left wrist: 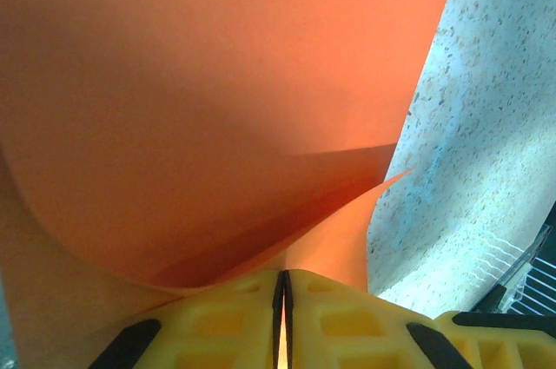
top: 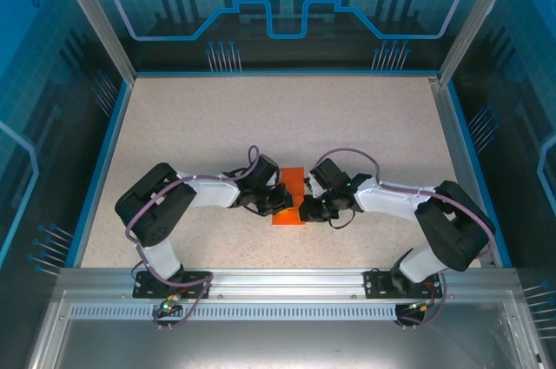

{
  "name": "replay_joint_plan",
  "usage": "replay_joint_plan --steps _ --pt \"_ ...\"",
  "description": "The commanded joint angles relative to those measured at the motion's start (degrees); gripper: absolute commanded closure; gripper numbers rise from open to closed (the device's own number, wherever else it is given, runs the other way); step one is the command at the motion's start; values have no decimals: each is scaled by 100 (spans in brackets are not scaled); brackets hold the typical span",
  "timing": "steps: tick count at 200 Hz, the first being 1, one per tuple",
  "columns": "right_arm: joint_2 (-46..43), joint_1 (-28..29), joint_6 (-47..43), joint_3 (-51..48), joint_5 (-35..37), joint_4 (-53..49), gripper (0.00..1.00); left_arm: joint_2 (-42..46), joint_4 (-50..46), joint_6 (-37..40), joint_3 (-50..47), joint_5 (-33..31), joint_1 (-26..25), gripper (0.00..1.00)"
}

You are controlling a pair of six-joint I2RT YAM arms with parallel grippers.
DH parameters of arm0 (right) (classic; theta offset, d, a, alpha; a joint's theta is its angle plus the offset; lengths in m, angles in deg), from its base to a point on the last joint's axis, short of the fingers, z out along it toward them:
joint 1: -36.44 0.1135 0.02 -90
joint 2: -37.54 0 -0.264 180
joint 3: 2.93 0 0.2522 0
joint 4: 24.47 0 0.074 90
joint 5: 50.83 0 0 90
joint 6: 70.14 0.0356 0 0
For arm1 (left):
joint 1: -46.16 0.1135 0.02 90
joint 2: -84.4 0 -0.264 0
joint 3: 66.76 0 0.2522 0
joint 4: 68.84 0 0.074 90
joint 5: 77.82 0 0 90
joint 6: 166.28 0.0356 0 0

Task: Fold a paper plane with a square sheet of paper (pick it up from the middle)
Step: Fold the triangle a second time at the center of the table.

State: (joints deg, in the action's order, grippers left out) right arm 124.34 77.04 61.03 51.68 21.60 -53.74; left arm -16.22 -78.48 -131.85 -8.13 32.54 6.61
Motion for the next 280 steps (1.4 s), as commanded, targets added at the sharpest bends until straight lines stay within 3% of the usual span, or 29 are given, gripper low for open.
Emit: replay_joint_plan --steps 1,106,176,280 --pt "144 117 67 -3 -106 94 88 -218 -345 -69 -41 -234 -4 88" --pt "599 98 -33 -196 213 -199 89 -114 -552 37 83 -278 0 88" --pt "-67 20 49 8 -226 331 89 -139 -485 -41 30 -287 -16 88" --pt "615 22 -16 -132 322 12 91 -124 -444 -24 47 -252 -6 89"
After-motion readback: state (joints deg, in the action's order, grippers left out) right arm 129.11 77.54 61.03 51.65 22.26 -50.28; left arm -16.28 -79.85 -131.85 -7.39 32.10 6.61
